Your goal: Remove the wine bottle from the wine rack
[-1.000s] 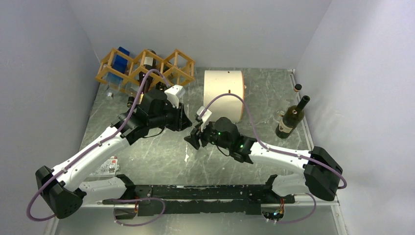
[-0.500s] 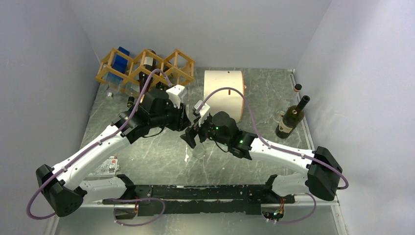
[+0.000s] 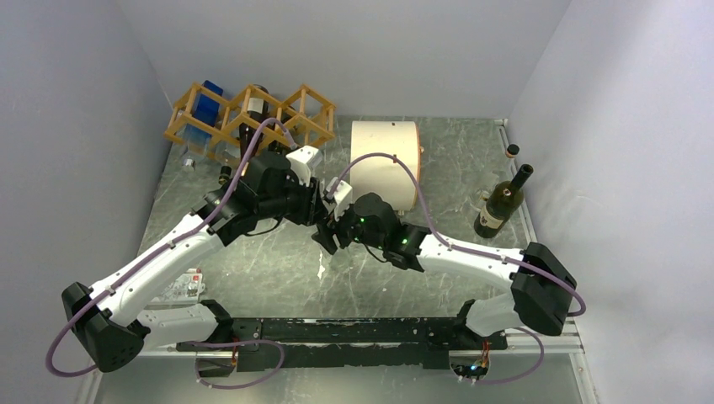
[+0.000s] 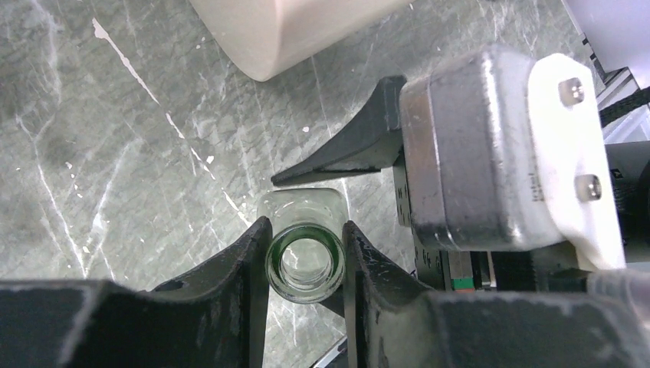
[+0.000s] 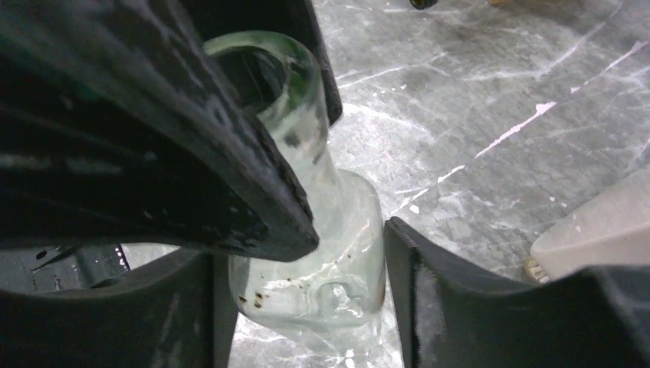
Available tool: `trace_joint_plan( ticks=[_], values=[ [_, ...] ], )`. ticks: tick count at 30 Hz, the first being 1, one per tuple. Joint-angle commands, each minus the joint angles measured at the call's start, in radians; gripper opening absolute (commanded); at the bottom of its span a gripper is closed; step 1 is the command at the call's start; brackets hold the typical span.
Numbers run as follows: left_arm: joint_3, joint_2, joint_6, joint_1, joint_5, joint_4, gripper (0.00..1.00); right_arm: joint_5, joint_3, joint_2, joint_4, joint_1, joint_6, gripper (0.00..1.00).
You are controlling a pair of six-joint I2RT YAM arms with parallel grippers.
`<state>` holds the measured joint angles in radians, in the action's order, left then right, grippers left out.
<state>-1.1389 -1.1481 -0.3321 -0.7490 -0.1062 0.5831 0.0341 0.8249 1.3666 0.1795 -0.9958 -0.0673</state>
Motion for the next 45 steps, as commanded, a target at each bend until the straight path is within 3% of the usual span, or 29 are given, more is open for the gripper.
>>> trace_joint_plan(
  ticks=[1, 3, 4, 5, 7, 14, 20, 24, 29, 33, 37, 45],
  values=[
    [-0.065, 0.028, 0.011, -0.005, -0.021, -0.01, 0.42, 0.0, 0.032, 0.001, 0.044, 0.003, -0.009, 0.61],
    [-0.068, 0.053, 0.02, -0.005, -0.011, -0.018, 0.54, -0.009, 0.012, -0.022, 0.057, 0.003, -0.017, 0.47],
    [-0.072, 0.066, 0.025, -0.005, 0.0, -0.02, 0.7, -0.016, 0.002, -0.038, 0.062, 0.003, -0.022, 0.42],
    [-0.079, 0.078, 0.033, -0.005, 0.013, -0.016, 0.8, -0.024, -0.009, -0.055, 0.063, 0.002, -0.024, 0.38],
    [-0.099, 0.099, 0.049, -0.005, 0.047, 0.001, 0.89, -0.046, -0.029, -0.094, 0.055, 0.003, -0.031, 0.32],
    [-0.171, 0.166, 0.143, -0.005, 0.173, -0.001, 0.95, -0.222, -0.09, -0.276, -0.078, 0.002, -0.085, 0.16],
    [-0.199, 0.199, 0.232, -0.005, 0.257, -0.091, 0.99, -0.519, -0.041, -0.439, -0.411, 0.004, -0.181, 0.08],
    [-0.16, 0.228, 0.313, -0.004, 0.276, -0.23, 0.99, -0.724, 0.003, -0.519, -0.599, 0.018, -0.275, 0.09],
    [-0.091, 0.237, 0.381, 0.0, 0.367, -0.322, 0.99, -0.864, 0.039, -0.527, -0.688, 0.081, -0.327, 0.06],
    [0.007, 0.278, 0.401, 0.035, 0.377, -0.384, 0.99, -0.846, 0.063, -0.493, -0.674, 0.228, -0.296, 0.0],
    [0.086, 0.326, 0.406, 0.048, 0.411, -0.425, 0.99, -0.756, 0.062, -0.463, -0.599, 0.422, -0.252, 0.0],
    [0.165, 0.368, 0.39, 0.106, 0.395, -0.476, 0.99, -0.69, 0.009, -0.339, -0.202, 0.609, -0.123, 0.0]
  ],
)
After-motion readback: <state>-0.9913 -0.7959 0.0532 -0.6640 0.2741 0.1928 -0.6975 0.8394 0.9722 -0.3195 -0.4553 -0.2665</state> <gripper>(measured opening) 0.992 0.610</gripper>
